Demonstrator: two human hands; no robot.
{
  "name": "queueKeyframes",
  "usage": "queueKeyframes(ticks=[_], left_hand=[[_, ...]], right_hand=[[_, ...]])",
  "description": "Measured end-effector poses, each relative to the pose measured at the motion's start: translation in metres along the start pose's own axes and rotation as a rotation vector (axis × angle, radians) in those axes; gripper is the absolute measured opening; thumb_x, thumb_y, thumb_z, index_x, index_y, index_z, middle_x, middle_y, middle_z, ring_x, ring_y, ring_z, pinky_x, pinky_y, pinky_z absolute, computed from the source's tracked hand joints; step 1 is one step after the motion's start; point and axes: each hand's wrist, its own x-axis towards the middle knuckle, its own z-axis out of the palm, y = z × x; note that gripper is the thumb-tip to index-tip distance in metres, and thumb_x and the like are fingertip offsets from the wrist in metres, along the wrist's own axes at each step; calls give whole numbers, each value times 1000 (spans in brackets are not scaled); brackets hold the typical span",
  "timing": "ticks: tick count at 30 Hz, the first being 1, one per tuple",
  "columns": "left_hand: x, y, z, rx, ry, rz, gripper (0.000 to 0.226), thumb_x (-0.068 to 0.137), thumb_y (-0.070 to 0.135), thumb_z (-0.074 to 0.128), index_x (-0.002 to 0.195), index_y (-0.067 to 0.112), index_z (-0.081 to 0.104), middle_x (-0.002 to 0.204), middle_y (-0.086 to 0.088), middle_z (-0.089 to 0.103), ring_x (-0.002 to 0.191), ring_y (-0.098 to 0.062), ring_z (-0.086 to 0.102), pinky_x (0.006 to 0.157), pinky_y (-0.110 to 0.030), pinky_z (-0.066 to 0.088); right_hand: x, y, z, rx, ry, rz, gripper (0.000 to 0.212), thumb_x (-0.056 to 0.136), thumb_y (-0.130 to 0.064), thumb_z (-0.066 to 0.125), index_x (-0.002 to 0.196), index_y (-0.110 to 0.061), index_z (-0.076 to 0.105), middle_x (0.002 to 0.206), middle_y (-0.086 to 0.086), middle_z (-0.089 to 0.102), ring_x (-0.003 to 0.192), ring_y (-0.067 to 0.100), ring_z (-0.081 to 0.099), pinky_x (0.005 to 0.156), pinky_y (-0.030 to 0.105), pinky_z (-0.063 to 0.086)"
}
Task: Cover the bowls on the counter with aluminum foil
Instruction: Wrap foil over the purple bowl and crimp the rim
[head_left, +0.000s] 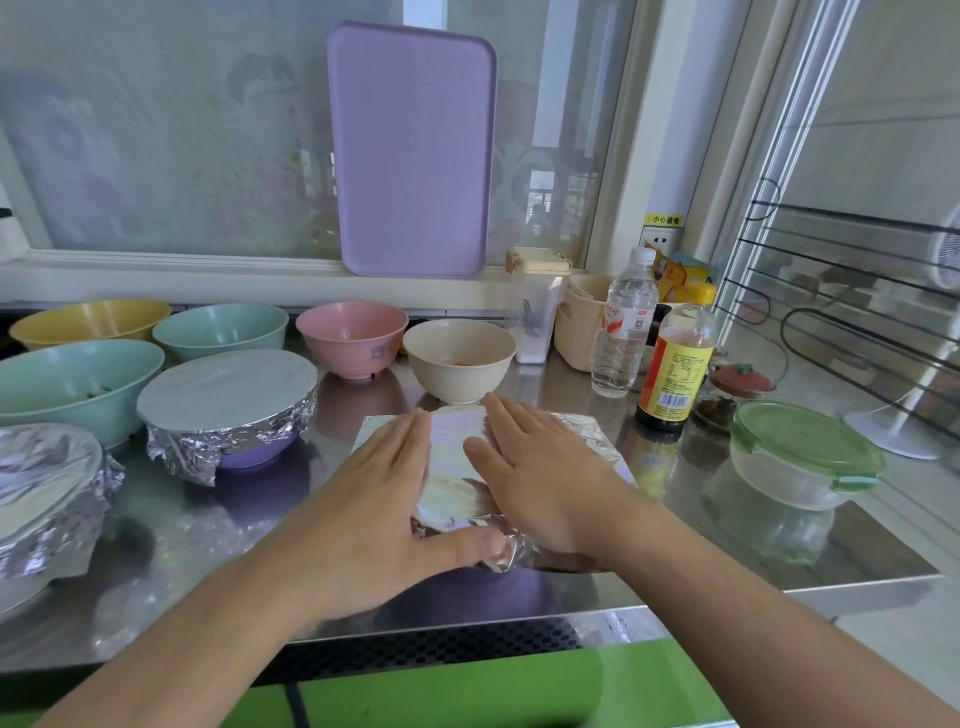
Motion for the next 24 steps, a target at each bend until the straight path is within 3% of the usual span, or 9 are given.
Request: queueKeyframes(ticks=[4, 10, 14, 20, 24], left_hand=[[0, 2, -2, 30, -34, -41, 143, 62, 105, 32, 162, 20, -24, 169, 14, -27, 148, 7, -24, 122, -21, -2], [0, 4, -6, 60, -57, -39, 147, 59, 105, 37, 161, 20, -26, 161, 23, -29, 142, 9, -25, 117, -18, -7], [1, 1, -6, 53, -74, -28, 151, 57, 107, 39, 161, 21, -27, 166, 19, -29, 145, 8, -25, 119, -19, -6], [2, -2, -7, 59, -99, -16, 153, 54, 106, 42, 160, 22, -30, 155, 24, -36, 145, 7, -28, 120, -20, -8], [3, -6, -8, 84, -104, 3, 154, 58, 100, 55, 159, 21, -30, 164, 19, -32, 150, 4, -25, 125, -22, -4]], right_hand=[[-16, 1, -6, 2, -6, -48, 80, 108, -63, 23, 169, -16, 1, 178, 1, 4, 162, 12, -3, 132, 37, 3], [-40, 11, -10, 25, -54, -76, 91, 98, -78, 23, 169, -29, -6, 174, -15, -15, 156, -3, -22, 119, 17, -14], [-43, 21, -17, 73, -141, -34, 106, 87, -89, 22, 167, -30, -13, 171, -21, -23, 152, -7, -27, 128, 26, -8], [-40, 19, -25, 22, -204, -71, 121, 84, -91, 40, 166, -26, -19, 169, -21, -27, 153, -3, -28, 131, 31, -4], [-45, 26, -27, 1, -205, -85, 130, 80, -87, 59, 164, -30, -23, 167, -25, -31, 152, -7, -29, 129, 27, -3]])
